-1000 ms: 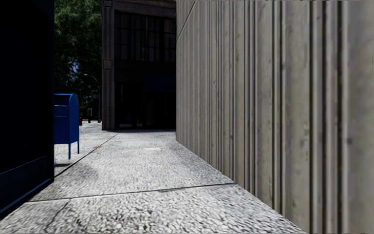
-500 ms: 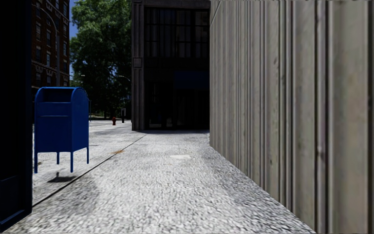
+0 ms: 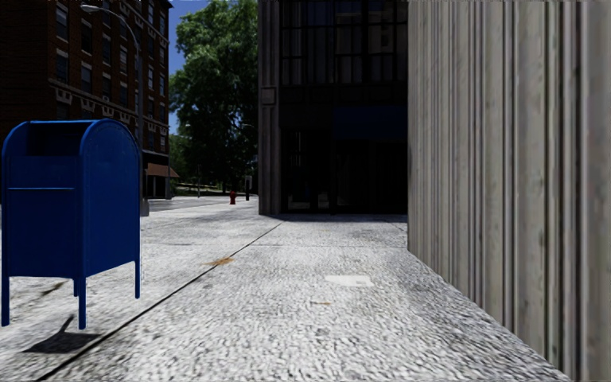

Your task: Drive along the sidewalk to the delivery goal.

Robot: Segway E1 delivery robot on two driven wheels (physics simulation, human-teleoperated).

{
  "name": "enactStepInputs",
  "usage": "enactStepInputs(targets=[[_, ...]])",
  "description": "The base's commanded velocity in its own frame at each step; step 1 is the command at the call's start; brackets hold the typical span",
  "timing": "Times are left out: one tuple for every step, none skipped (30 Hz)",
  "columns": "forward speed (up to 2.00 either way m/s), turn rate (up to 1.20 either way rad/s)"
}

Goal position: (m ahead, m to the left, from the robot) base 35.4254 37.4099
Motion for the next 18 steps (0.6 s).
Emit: enactStepInputs(targets=[[2.0, 0.29], [2.0, 0.29], [2.0, 0.0], [2.0, 0.0], [2.0, 0.0], [2.0, 0.0], [2.0, 0.0], [2.0, 0.0], [2.0, 0.0], [2.0, 0.0], [2.0, 0.0], [2.0, 0.0], [2.0, 0.0], [2.0, 0.0], [2.0, 0.0], [2.0, 0.0], [2.0, 0.0], [2.0, 0.0]])
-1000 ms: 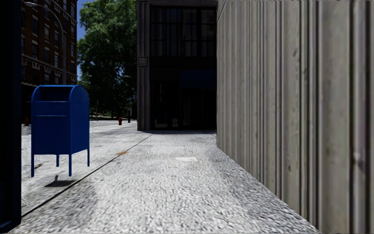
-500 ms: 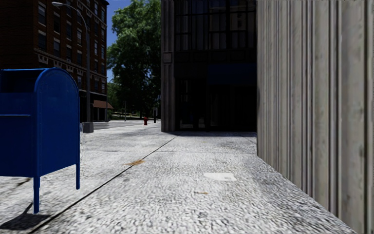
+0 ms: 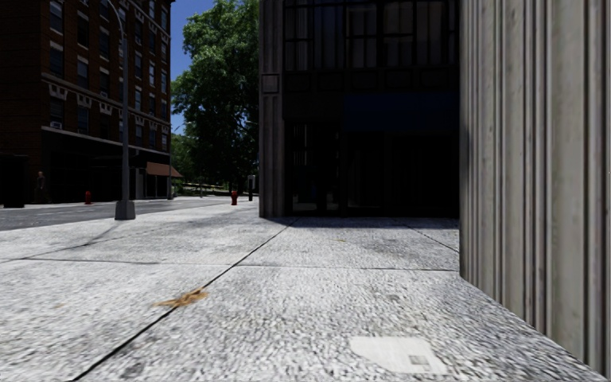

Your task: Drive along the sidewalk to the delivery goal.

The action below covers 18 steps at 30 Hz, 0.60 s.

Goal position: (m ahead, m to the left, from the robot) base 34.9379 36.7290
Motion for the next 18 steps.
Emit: enactStepInputs(targets=[[2.0, 0.06], [2.0, 0.06], [2.0, 0.16], [2.0, 0.2], [2.0, 0.23], [2.0, 0.25], [2.0, 0.25], [2.0, 0.25], [2.0, 0.26], [2.0, 0.36], [2.0, 0.36], [2.0, 0.36], [2.0, 0.36], [2.0, 0.36], [2.0, 0.36], [2.0, 0.37], [2.0, 0.37], [2.0, 0.38]])
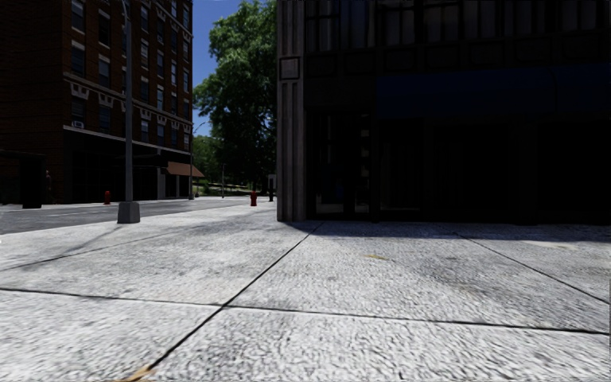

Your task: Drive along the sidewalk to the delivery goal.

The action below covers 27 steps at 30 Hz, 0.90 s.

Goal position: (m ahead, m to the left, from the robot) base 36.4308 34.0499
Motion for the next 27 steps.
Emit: enactStepInputs(targets=[[2.0, 0.38], [2.0, 0.38], [2.0, 0.38], [2.0, 0.38], [2.0, 0.39], [2.0, 0.39], [2.0, 0.39], [2.0, 0.39], [2.0, 0.39], [2.0, 0.39], [2.0, 0.39], [2.0, 0.39], [2.0, 0.39], [2.0, 0.39], [2.0, 0.39], [2.0, 0.39], [2.0, 0.39], [2.0, 0.39], [2.0, 0.39], [2.0, 0.39], [2.0, 0.39], [2.0, 0.39], [2.0, 0.39], [2.0, 0.39], [2.0, 0.39], [2.0, 0.39], [2.0, 0.39]])
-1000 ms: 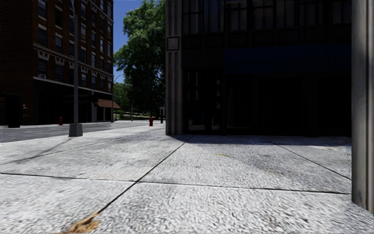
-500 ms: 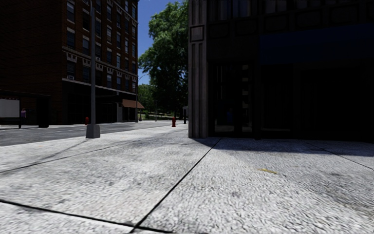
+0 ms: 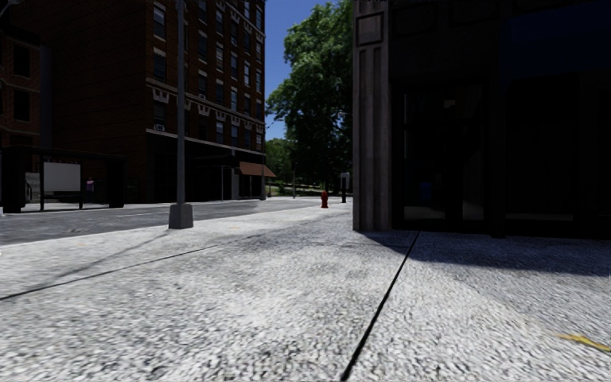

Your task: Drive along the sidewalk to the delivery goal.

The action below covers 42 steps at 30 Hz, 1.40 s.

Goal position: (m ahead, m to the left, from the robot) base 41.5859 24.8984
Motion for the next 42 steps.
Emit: enactStepInputs(targets=[[2.0, 0.39], [2.0, 0.39], [2.0, 0.39], [2.0, 0.39], [2.0, 0.39], [2.0, 0.39], [2.0, 0.39], [2.0, 0.35], [2.0, 0.0], [2.0, 0.0], [2.0, 0.0], [2.0, 0.0], [2.0, 0.0], [2.0, 0.0], [2.0, 0.0], [2.0, 0.0], [2.0, 0.0], [2.0, 0.0], [2.0, 0.0], [2.0, 0.0], [2.0, 0.0], [2.0, 0.0], [2.0, 0.0], [2.0, 0.0], [2.0, 0.0], [2.0, 0.0], [2.0, 0.0], [2.0, 0.0], [2.0, 0.0], [2.0, 0.0], [2.0, 0.0], [2.0, 0.0], [2.0, 0.0], [2.0, 0.0], [2.0, 0.0], [2.0, 0.0], [2.0, 0.0], [2.0, 0.0], [2.0, 0.0], [2.0, 0.0], [2.0, 0.0], [2.0, 0.0]])
